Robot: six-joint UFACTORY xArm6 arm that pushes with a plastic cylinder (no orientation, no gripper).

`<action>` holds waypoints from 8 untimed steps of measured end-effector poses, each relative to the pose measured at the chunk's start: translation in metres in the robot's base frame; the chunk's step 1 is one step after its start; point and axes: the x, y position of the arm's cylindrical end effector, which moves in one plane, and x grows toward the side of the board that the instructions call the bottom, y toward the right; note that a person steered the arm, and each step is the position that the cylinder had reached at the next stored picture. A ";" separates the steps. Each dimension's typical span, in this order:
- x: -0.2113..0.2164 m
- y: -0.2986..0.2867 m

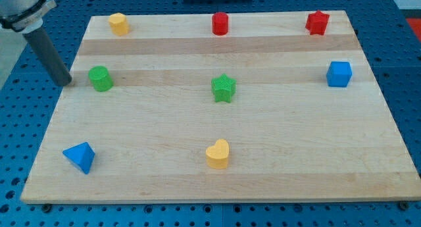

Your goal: Push the green circle towards the green star

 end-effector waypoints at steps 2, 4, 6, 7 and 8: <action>0.000 0.049; 0.000 0.121; 0.000 0.182; 0.005 0.199; 0.012 0.205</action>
